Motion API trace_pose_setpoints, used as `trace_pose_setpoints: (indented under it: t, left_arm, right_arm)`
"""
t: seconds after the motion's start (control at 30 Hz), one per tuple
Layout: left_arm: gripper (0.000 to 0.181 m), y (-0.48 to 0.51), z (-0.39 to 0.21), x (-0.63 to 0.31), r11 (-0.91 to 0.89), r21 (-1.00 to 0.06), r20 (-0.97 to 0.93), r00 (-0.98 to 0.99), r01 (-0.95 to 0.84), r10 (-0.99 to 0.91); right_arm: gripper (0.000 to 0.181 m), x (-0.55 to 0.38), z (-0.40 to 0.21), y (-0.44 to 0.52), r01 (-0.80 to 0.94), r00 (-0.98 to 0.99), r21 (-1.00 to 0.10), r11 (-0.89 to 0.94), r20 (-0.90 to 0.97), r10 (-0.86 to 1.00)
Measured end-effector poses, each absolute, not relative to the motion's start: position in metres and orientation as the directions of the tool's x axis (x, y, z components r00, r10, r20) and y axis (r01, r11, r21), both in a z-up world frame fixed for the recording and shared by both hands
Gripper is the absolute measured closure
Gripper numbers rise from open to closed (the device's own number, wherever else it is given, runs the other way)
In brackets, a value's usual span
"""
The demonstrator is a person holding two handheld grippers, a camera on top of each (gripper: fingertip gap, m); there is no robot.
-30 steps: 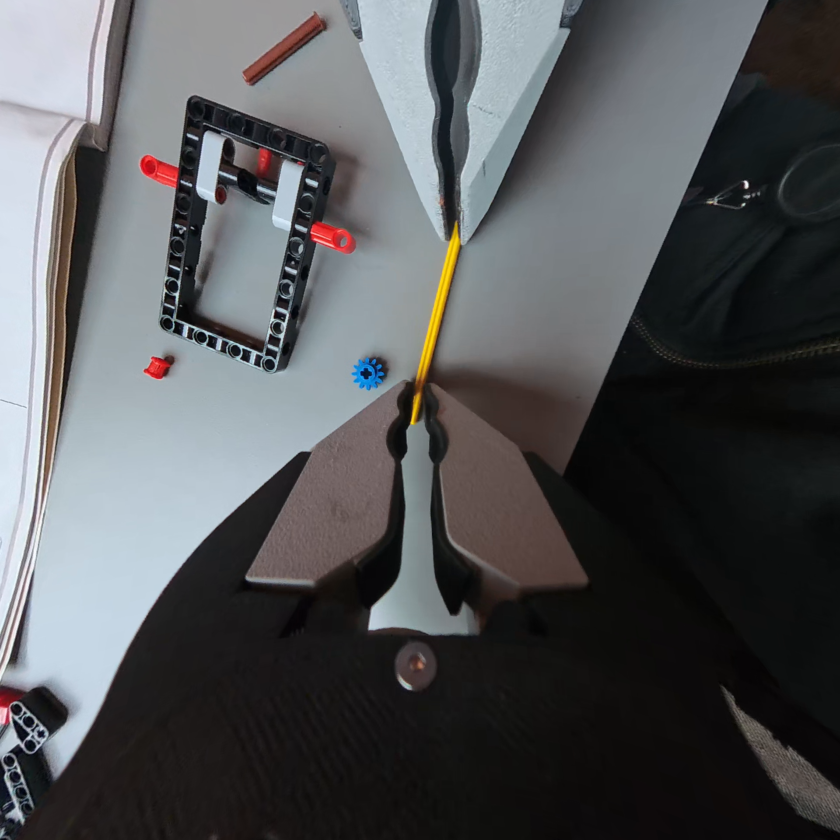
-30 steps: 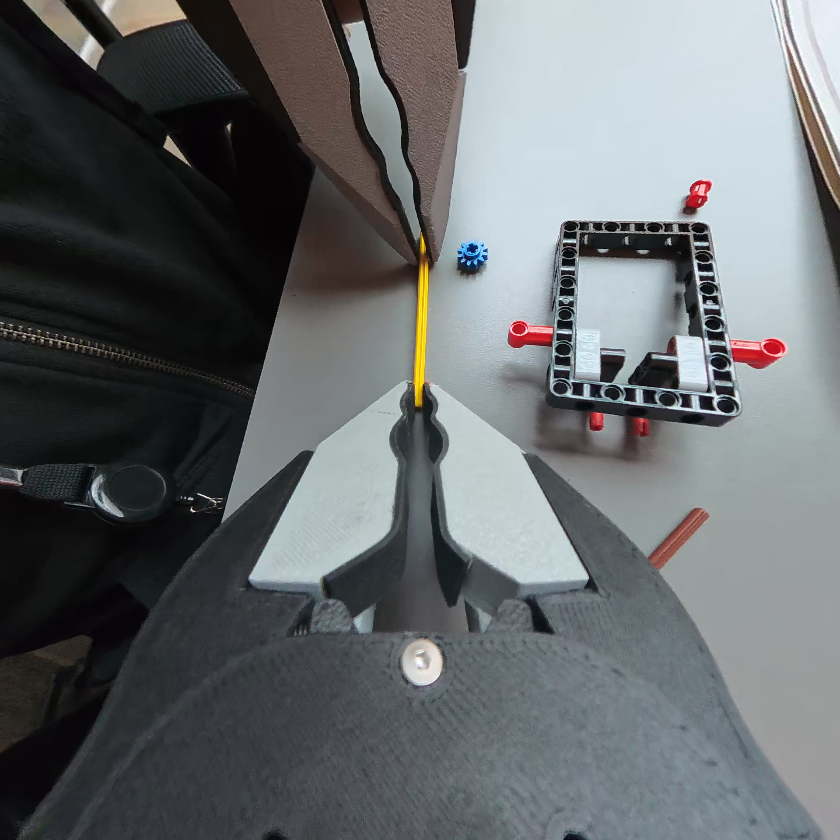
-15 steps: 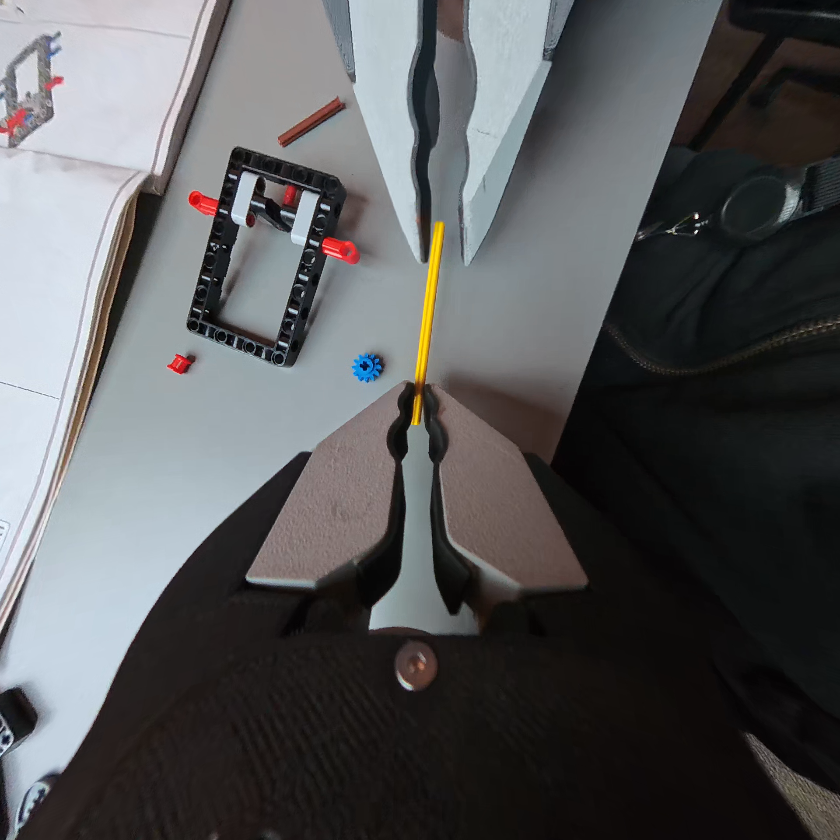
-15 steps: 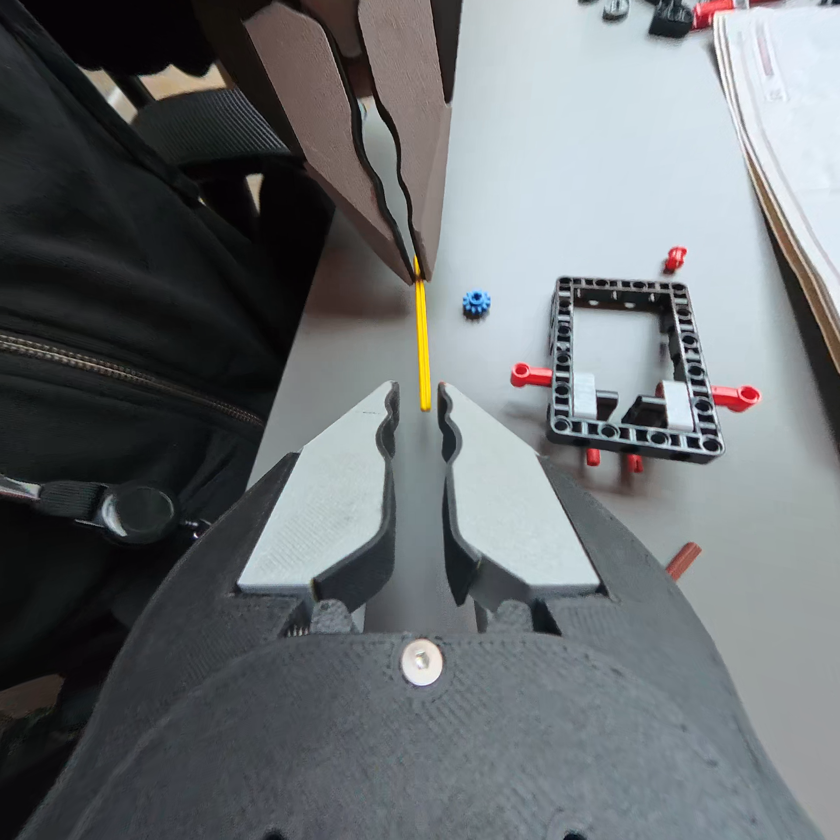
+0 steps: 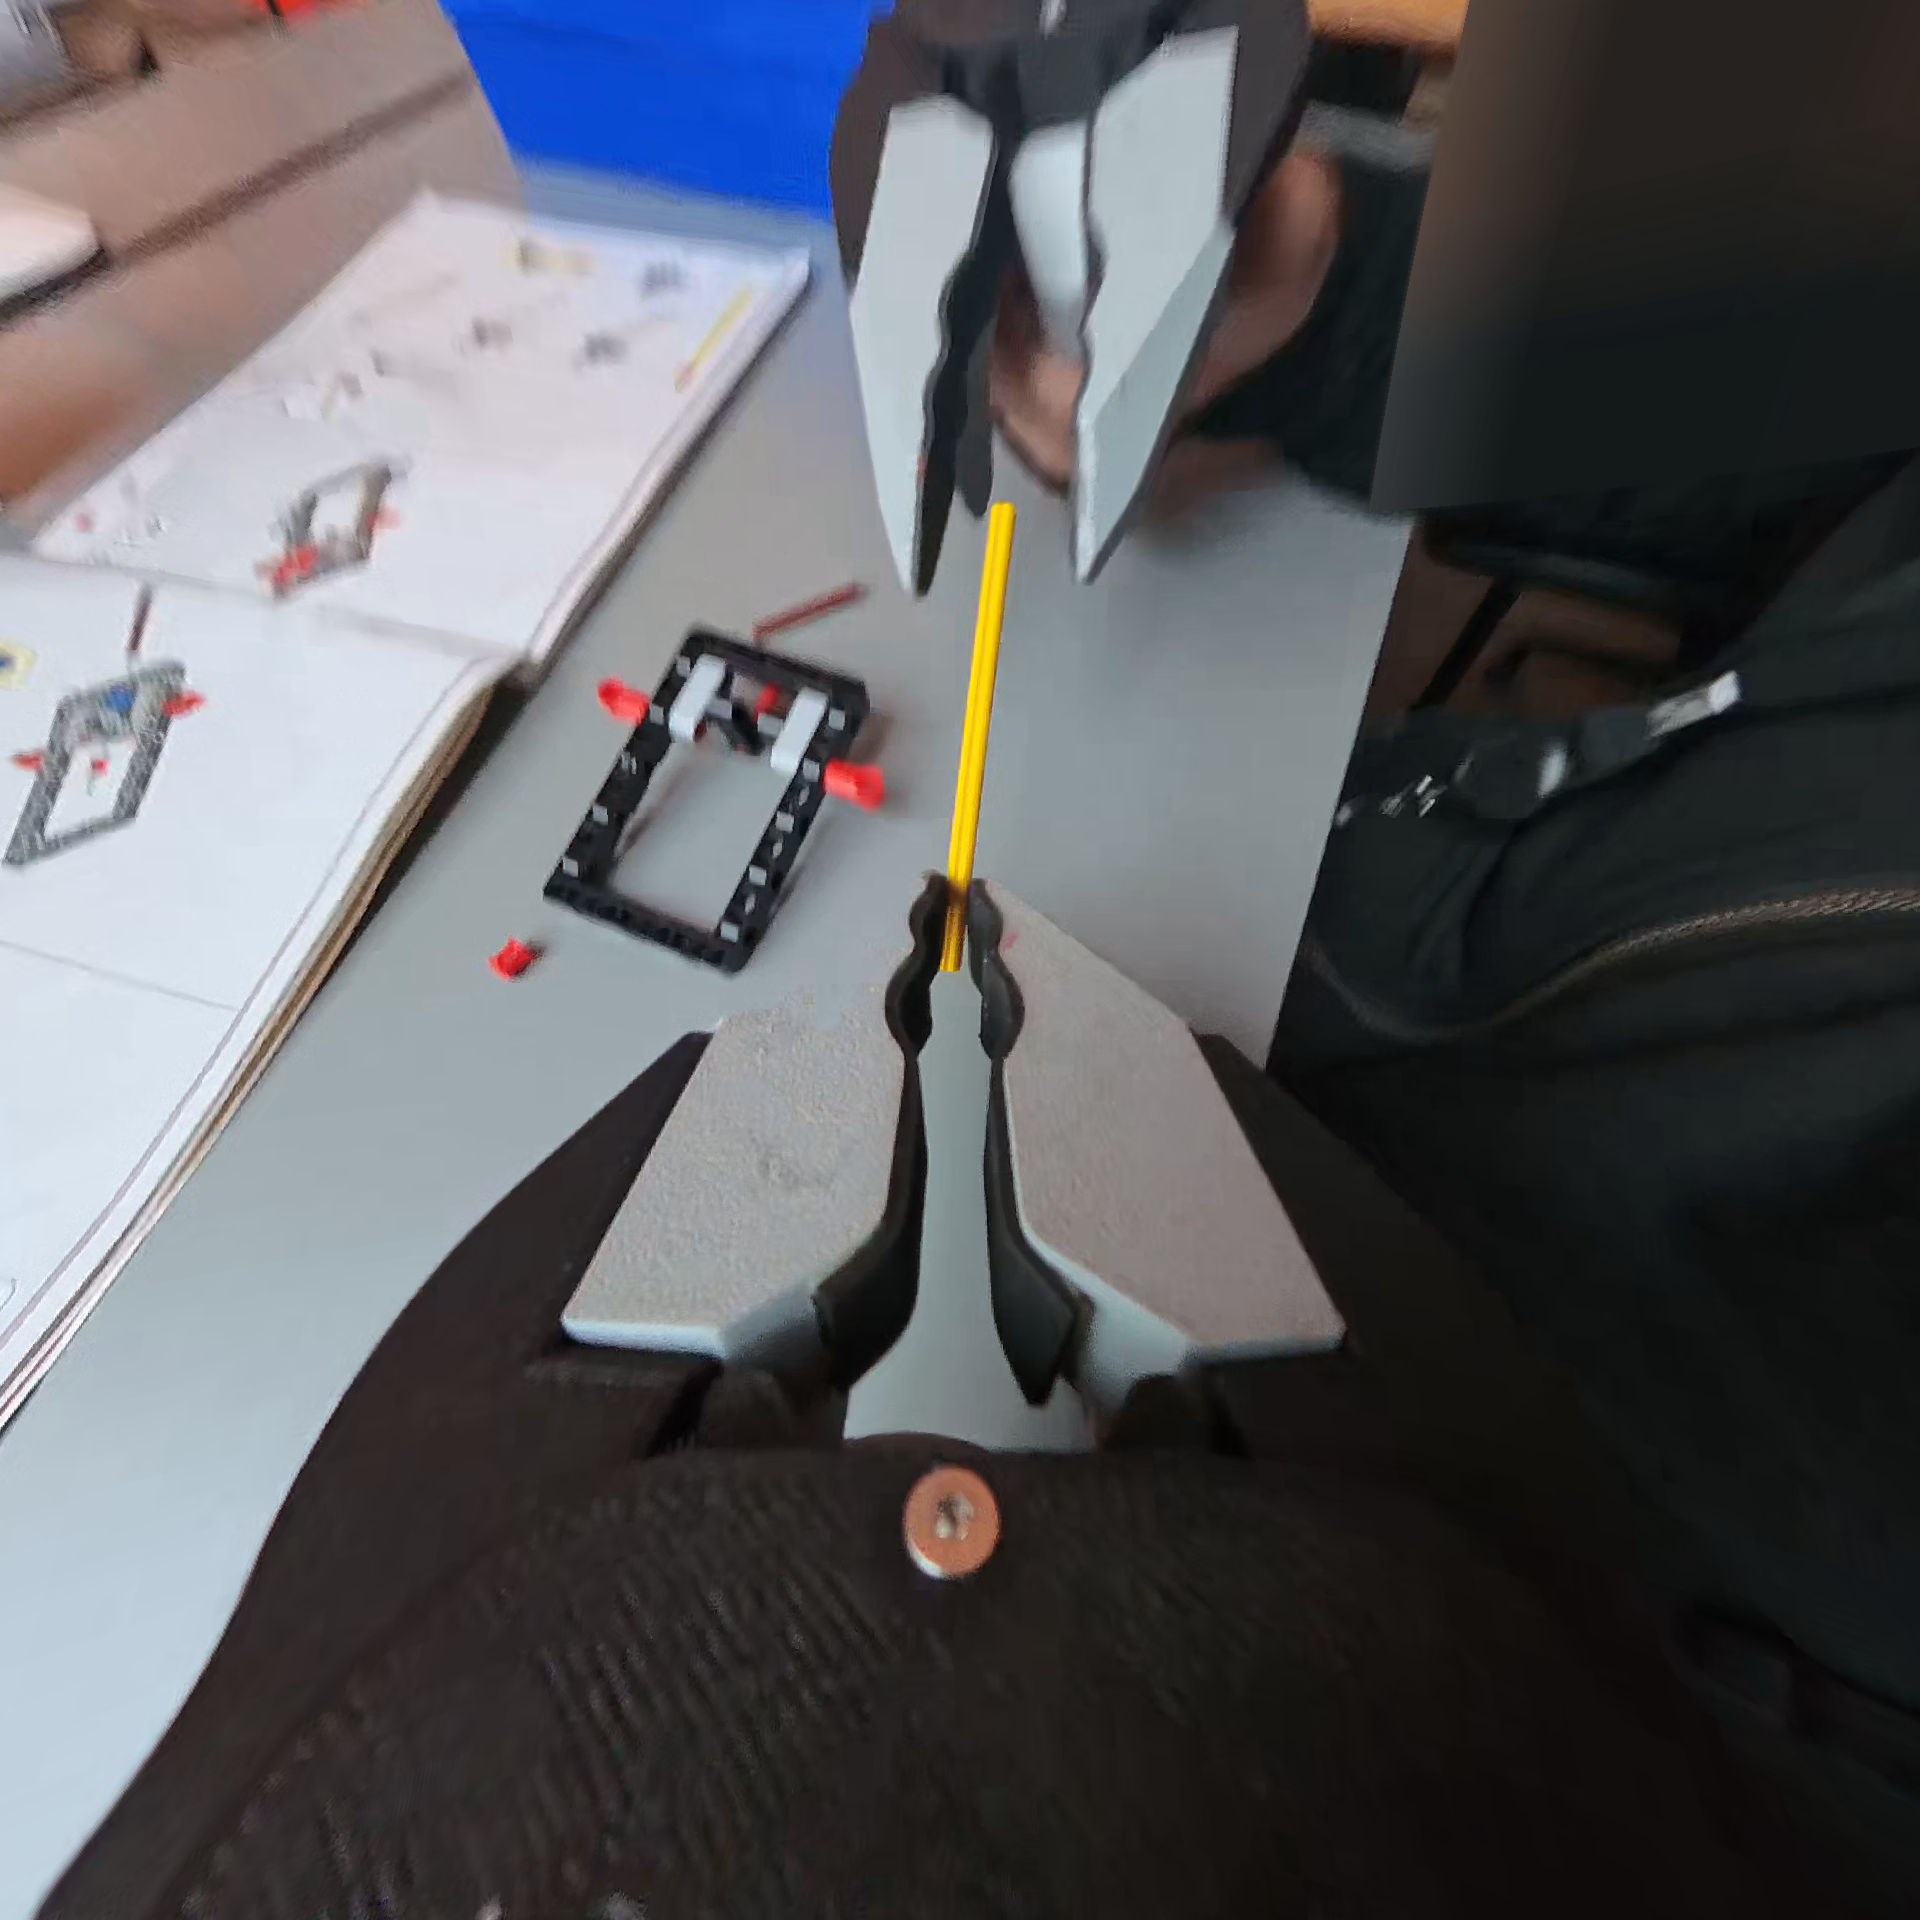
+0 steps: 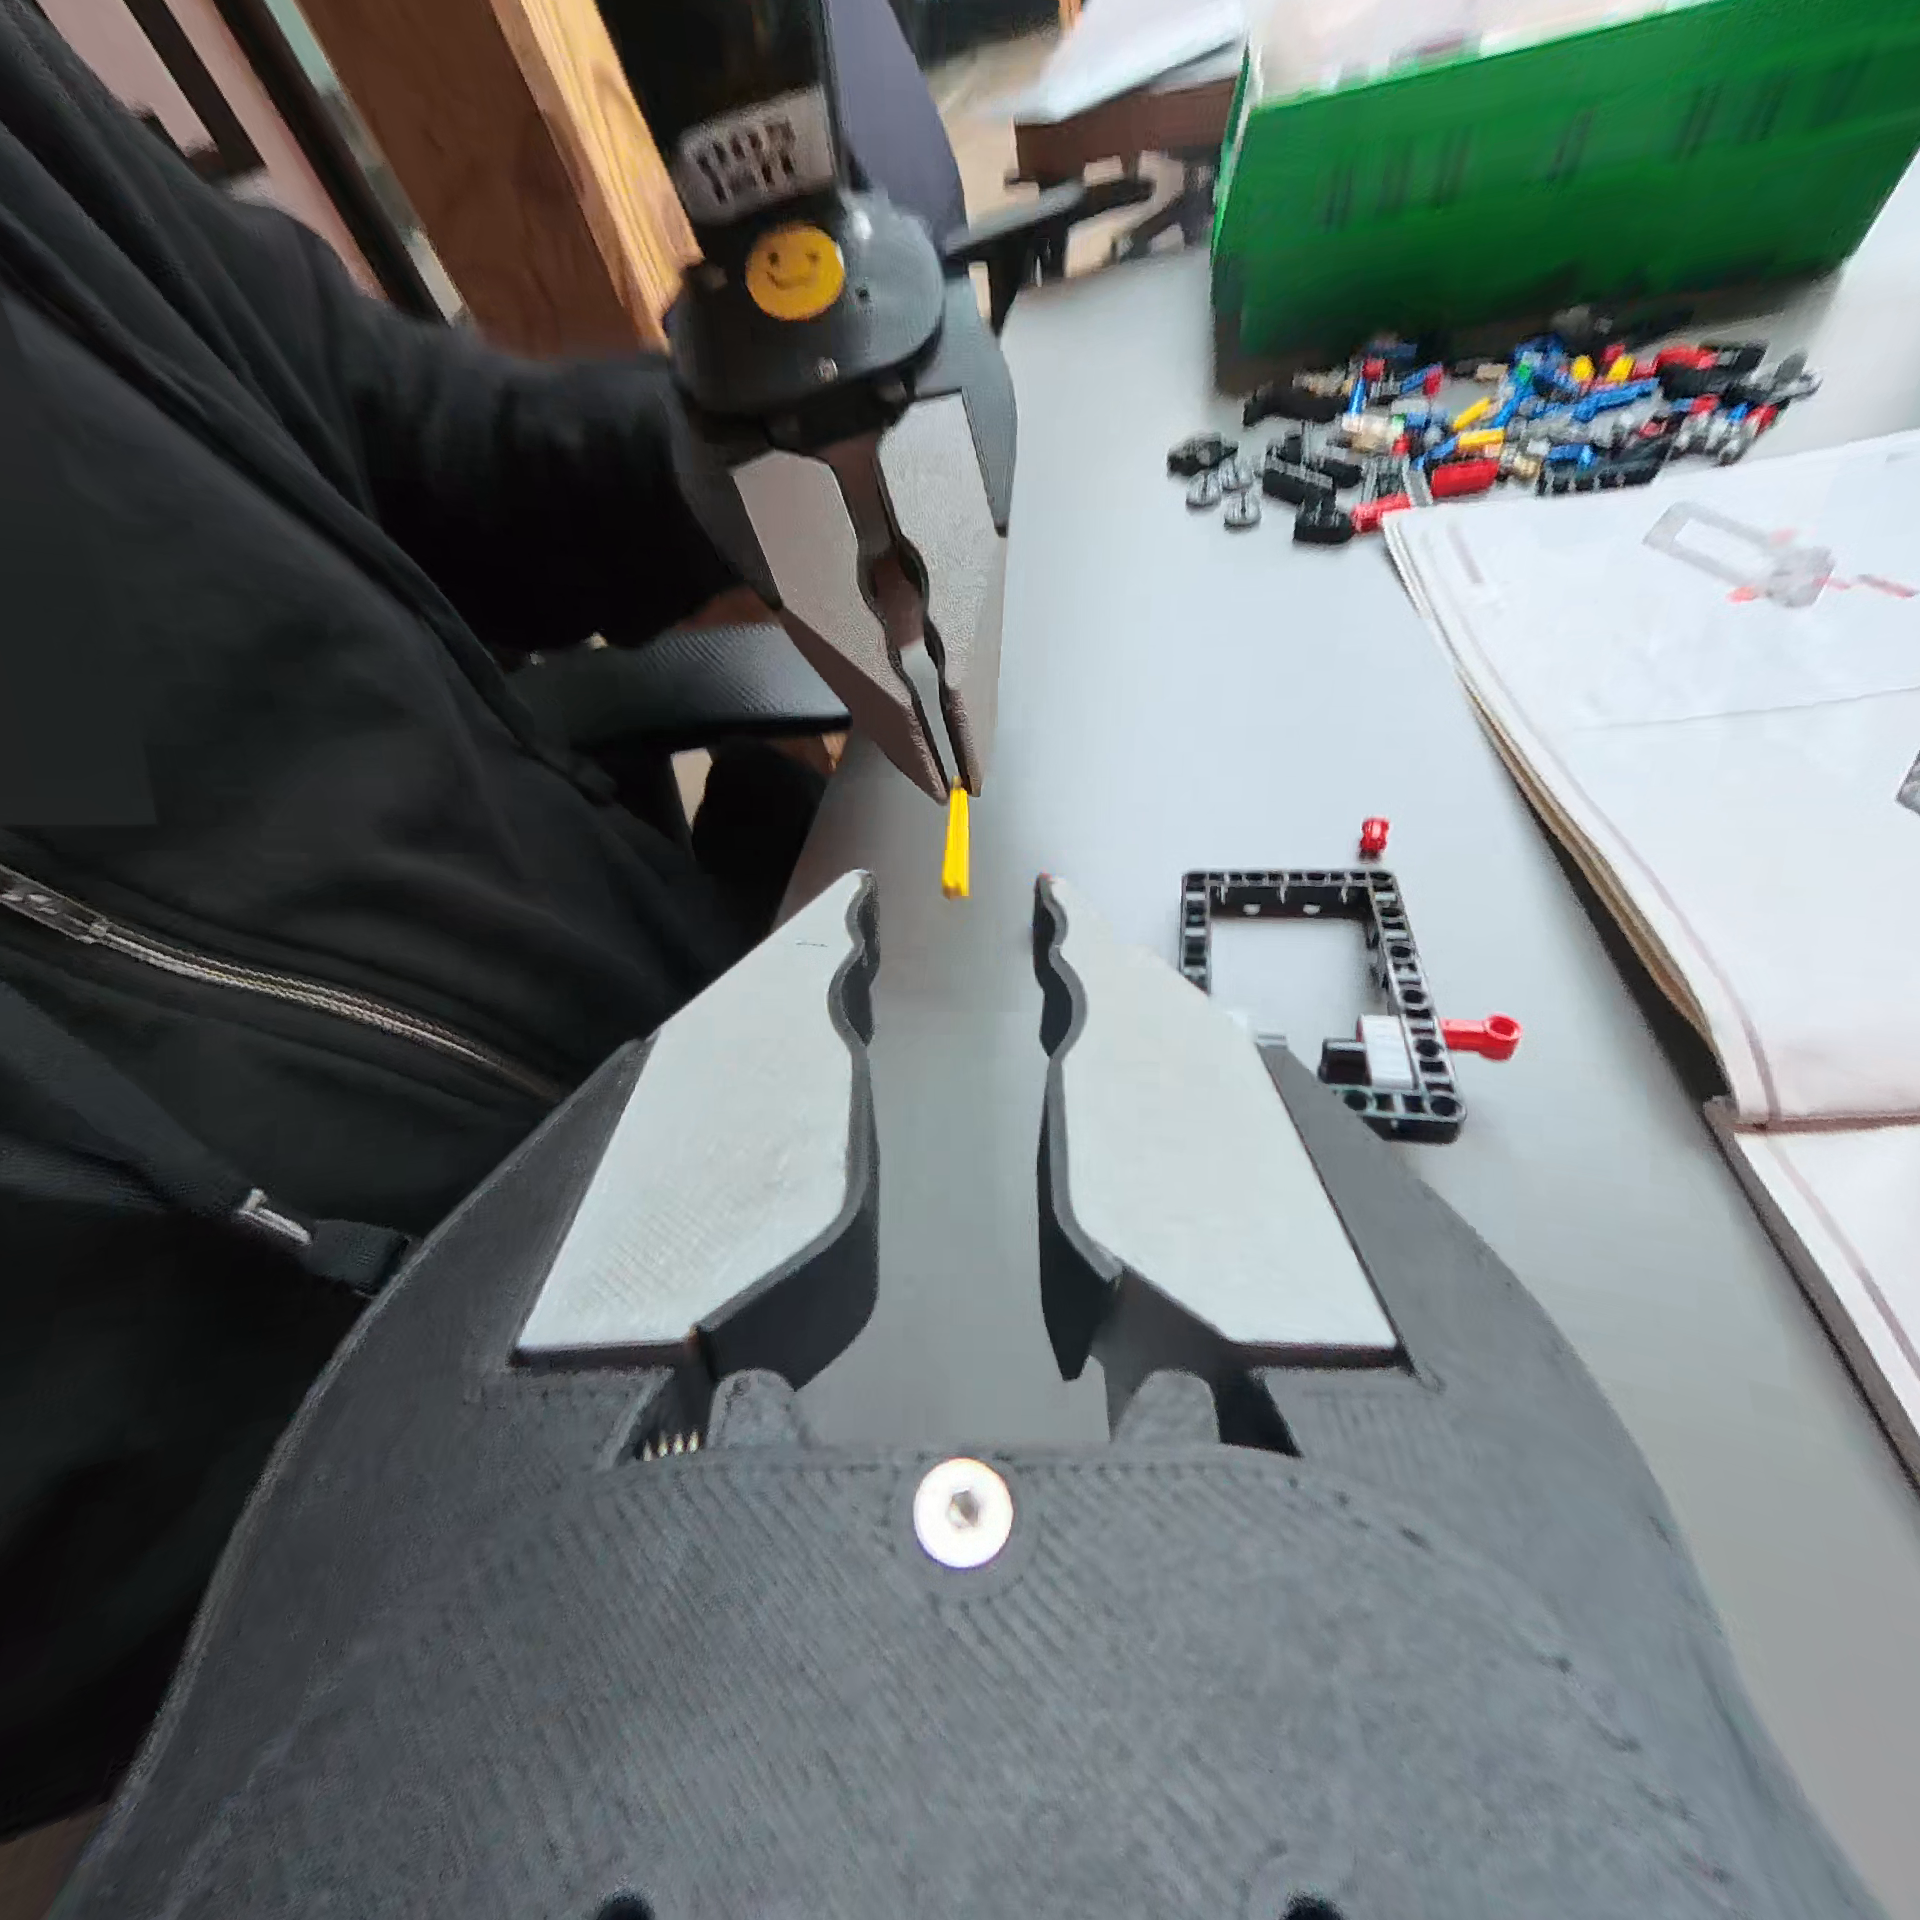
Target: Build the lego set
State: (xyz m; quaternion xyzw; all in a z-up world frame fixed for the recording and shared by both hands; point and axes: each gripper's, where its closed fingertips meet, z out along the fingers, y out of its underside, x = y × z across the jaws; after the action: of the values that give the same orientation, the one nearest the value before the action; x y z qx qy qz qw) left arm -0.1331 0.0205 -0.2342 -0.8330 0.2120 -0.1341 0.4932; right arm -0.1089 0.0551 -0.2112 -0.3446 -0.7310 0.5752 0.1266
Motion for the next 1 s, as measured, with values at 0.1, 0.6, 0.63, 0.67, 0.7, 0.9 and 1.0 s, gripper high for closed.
trace_pose_setpoints:
  t: [0.1,0.6,0.63,0.67,0.7,0.9,1.0]
  left_arm:
    - [0.179,0.023,-0.204,-0.129,-0.284,-0.956,0.081,0.855,-0.080,-0.512]
    - [0.179,0.045,-0.195,-0.136,-0.387,-0.850,0.520,0.695,0.358,-0.498]
    - [0.179,0.044,-0.197,-0.140,-0.398,-0.843,0.529,0.692,0.362,-0.492]
    - [0.179,0.041,-0.199,-0.142,-0.409,-0.840,0.531,0.693,0.356,-0.488]
    - [0.179,0.039,-0.203,-0.144,-0.426,-0.839,0.526,0.704,0.339,-0.476]
    - [0.178,0.021,-0.240,-0.158,-0.531,-0.839,0.381,0.827,0.121,-0.413]
    - [0.175,0.018,-0.254,-0.162,-0.563,-0.826,0.299,0.871,0.031,-0.390]
  right_arm:
    - [0.155,-0.111,-0.191,0.052,0.308,-0.738,-0.951,0.035,-0.216,0.640]
    - [0.180,-0.152,-0.170,0.043,0.404,-0.688,-0.914,-0.024,-0.321,0.651]
    - [0.180,-0.155,-0.173,0.043,0.445,-0.675,-0.895,-0.044,-0.367,0.640]
    - [0.180,-0.157,-0.176,0.042,0.476,-0.667,-0.877,-0.064,-0.407,0.624]
    - [0.180,-0.159,-0.179,0.042,0.494,-0.658,-0.866,-0.082,-0.434,0.615]
    - [0.180,-0.159,-0.192,0.061,0.545,-0.608,-0.837,-0.051,-0.437,0.663]
    - [0.181,-0.149,-0.192,0.099,0.550,-0.543,-0.835,0.008,-0.351,0.763]
